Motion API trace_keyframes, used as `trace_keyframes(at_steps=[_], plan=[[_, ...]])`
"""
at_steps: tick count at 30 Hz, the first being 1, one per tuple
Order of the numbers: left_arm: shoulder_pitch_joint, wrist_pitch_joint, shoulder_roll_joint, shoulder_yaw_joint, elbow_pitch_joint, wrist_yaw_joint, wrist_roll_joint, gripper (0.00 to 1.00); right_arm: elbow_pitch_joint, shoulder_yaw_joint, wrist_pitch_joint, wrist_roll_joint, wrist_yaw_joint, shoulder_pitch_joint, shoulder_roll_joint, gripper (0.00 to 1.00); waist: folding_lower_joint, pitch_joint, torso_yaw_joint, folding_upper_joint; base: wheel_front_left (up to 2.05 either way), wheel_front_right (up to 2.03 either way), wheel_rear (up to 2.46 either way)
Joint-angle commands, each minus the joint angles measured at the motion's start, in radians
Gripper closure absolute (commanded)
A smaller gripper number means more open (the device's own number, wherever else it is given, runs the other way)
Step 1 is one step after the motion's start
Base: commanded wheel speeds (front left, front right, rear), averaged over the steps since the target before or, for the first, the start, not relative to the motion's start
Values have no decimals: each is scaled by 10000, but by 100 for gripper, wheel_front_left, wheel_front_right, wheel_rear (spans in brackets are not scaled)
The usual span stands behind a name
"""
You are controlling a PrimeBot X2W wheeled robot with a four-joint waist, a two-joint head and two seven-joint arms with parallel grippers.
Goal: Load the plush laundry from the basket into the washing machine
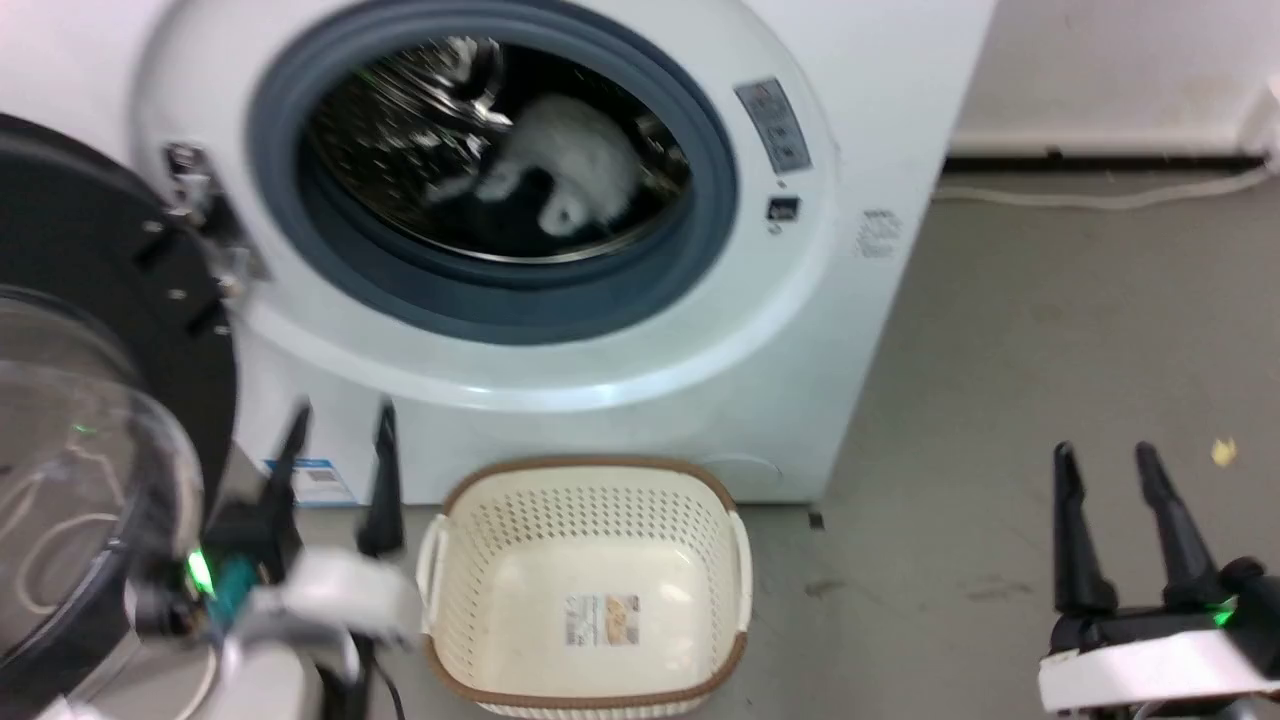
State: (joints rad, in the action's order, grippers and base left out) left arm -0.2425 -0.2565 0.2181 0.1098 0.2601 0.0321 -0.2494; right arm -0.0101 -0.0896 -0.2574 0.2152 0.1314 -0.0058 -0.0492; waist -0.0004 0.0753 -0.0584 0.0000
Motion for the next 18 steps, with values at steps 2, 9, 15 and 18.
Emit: trace_keyframes(at_steps=[2, 9, 15, 18], plan=[[857, -52, -370, -43, -427, 168, 97, 0, 128, 139, -44, -149, -7, 268, -10, 0, 4, -445, 385, 0, 0, 0, 0], [2303, -52, -949, 152, -450, 239, 438, 0, 466, 458, -44, -376, -7, 552, -10, 0, 4, -700, 573, 0, 0, 0, 0], [2679, -52, -1169, 124, -444, 114, 737, 0, 599, 485, -44, -374, -7, 642, -10, 0, 4, -798, 622, 0, 0, 0, 0], [2696, -53, -1263, 78, -481, 83, 836, 0, 641, 471, -44, -362, -7, 660, -10, 0, 4, -792, 661, 0, 0, 0, 0]])
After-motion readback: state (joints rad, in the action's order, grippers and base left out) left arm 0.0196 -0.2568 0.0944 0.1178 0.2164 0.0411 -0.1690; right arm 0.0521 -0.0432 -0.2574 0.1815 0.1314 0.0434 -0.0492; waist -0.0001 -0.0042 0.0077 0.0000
